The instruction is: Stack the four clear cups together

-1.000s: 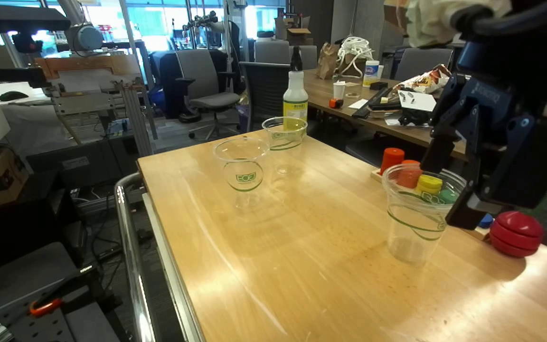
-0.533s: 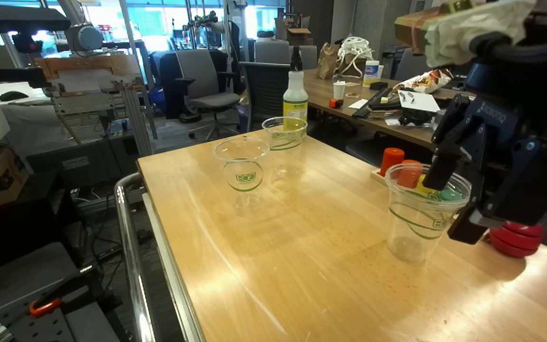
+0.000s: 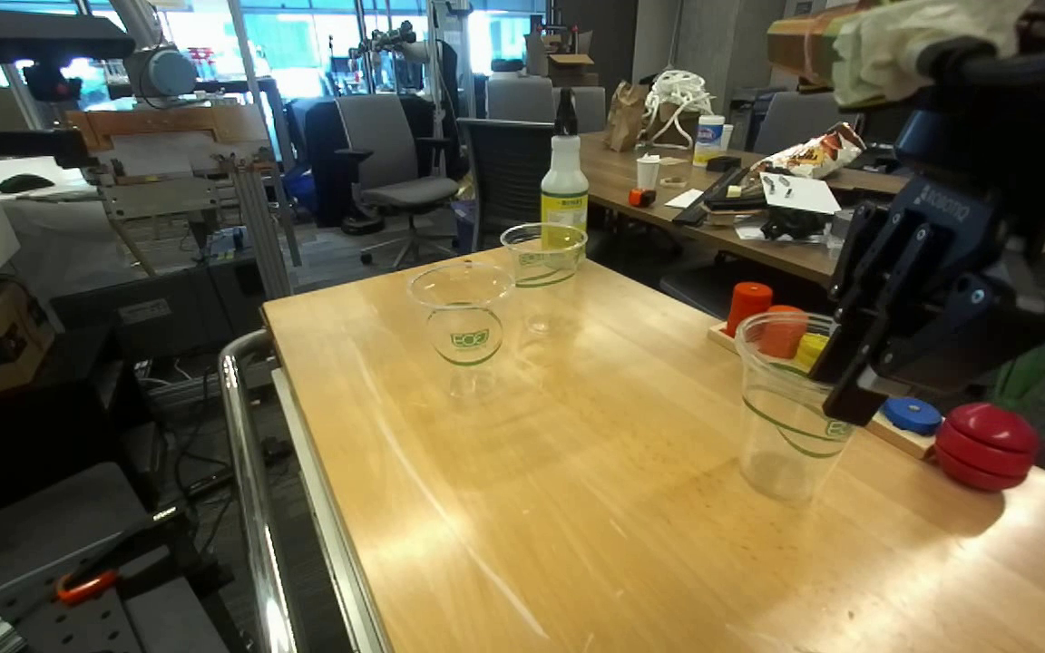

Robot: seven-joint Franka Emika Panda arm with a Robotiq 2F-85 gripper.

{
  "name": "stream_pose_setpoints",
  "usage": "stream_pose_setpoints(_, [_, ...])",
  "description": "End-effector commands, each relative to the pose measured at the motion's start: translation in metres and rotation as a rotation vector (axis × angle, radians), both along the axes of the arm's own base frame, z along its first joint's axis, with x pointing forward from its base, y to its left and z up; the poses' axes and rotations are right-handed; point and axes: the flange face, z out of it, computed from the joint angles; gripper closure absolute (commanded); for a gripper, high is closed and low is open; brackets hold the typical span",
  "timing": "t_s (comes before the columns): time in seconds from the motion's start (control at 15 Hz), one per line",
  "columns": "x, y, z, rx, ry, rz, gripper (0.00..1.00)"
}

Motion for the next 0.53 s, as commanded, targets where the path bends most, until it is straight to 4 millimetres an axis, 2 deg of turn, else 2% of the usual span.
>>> stream_pose_setpoints(0.0, [0.0088, -0.0018, 0.0047, 0.042, -0.001, 0.007, 0.99])
stream_pose_setpoints(0.47, [0.0138, -0.0008, -0.0015, 0.048, 0.014, 0.017, 0.98])
